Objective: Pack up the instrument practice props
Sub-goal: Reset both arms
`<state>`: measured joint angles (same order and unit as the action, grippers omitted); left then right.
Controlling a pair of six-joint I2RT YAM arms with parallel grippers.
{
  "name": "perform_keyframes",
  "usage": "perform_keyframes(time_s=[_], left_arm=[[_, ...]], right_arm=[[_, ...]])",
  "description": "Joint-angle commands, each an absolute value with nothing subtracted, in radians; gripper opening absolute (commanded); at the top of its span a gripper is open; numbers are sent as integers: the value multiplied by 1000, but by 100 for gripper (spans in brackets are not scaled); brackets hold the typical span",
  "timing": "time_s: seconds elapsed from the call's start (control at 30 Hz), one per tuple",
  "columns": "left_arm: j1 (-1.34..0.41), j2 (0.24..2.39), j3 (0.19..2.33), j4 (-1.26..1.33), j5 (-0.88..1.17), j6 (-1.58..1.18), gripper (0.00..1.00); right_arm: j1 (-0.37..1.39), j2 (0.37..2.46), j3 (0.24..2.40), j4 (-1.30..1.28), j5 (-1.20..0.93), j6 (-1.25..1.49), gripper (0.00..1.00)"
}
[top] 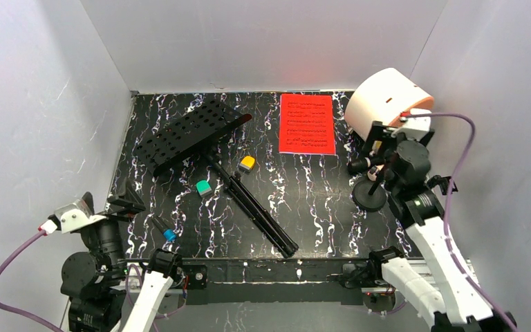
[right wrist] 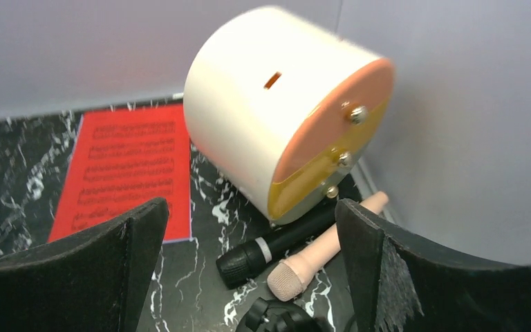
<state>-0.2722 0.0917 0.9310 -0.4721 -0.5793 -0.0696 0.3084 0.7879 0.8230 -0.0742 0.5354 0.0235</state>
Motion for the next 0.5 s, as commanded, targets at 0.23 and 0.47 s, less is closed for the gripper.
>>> perform_keyframes(time_s=[0.23, 0.47], left_arm=[[-270, 83, 1073, -451, -700, -9, 98], [-270, 10, 1065, -462, -679, -13, 98]], right_arm=[[307, 330, 919, -201, 659, 2, 99], [306, 79, 893, -324, 679, 2, 99]])
